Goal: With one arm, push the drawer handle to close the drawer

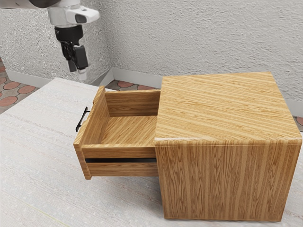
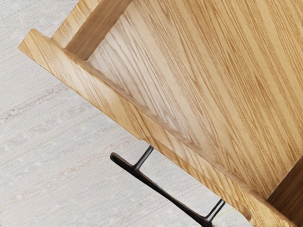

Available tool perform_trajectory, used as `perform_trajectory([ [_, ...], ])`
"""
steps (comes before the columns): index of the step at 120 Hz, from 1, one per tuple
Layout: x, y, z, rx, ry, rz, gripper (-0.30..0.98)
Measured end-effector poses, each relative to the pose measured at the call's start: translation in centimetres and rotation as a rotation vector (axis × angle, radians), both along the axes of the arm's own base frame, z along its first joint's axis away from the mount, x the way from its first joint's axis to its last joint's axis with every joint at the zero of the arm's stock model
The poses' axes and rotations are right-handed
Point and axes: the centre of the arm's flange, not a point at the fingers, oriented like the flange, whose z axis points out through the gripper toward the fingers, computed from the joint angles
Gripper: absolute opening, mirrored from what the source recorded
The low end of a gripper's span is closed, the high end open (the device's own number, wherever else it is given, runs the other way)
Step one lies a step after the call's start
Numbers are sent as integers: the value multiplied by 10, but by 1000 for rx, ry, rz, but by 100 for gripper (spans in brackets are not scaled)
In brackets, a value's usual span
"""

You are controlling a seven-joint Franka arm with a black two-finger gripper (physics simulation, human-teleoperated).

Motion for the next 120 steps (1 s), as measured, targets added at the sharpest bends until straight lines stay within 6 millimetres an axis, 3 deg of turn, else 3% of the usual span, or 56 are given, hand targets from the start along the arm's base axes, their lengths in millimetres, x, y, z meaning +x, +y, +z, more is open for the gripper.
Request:
perform_trajectory([
  [18,0,1,1,-10,-2,-57,69],
  [26,-7,1,28,-5,-59,-81,68],
  [33,-42,2,85,16,-165,-88,68],
  [37,-76,-1,122,38,-226,-90,69],
  [41,-110,-15,151,55,-266,-117,69],
  [44,-137,-27,164,66,-272,-139,69],
  [49,-168,-40,166,79,-248,-166,69],
  [58,-195,-48,134,90,-154,-198,69],
  [64,-205,-36,104,88,-96,-191,69],
  [75,-192,4,15,49,32,-176,69],
  [81,-184,17,-15,44,54,-189,69],
  [95,-154,57,-57,4,78,-212,69],
  [104,-141,77,-73,-30,71,-251,66],
  [120,-96,96,-95,31,83,-298,36],
])
